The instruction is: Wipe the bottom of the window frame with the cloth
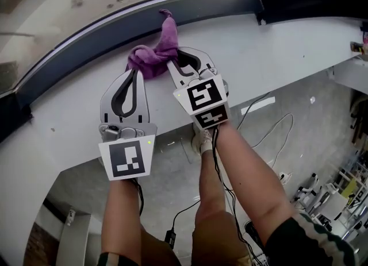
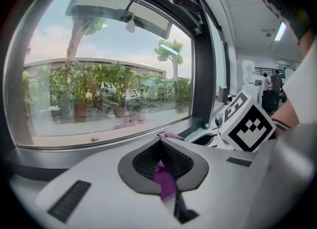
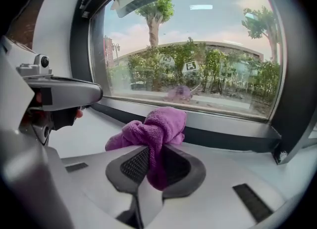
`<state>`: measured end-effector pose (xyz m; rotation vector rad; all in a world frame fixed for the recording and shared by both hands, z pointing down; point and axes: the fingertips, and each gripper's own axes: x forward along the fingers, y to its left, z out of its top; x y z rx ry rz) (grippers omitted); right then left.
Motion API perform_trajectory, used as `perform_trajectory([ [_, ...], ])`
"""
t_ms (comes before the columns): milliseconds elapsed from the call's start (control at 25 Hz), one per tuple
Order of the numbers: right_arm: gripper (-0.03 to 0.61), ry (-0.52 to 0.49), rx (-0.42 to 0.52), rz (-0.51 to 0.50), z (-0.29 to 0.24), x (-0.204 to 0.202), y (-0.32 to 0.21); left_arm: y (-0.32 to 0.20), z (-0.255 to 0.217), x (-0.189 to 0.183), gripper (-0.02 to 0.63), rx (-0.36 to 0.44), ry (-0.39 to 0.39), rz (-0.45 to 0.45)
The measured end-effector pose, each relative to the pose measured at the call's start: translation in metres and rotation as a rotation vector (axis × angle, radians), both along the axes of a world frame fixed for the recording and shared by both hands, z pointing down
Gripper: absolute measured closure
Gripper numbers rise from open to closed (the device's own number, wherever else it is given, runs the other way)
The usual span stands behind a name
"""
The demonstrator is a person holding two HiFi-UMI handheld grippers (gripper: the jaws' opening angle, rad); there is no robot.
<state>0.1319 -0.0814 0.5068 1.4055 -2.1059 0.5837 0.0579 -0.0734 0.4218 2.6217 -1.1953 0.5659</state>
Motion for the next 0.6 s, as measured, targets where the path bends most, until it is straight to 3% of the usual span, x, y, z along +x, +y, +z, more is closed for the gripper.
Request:
perform_trajectory([
  [600,0.511,0.041,0.028,0.098,-0.003,0.131,0.019,0.02,0.004,0.137,0.607,0.012,0.014,0.163],
])
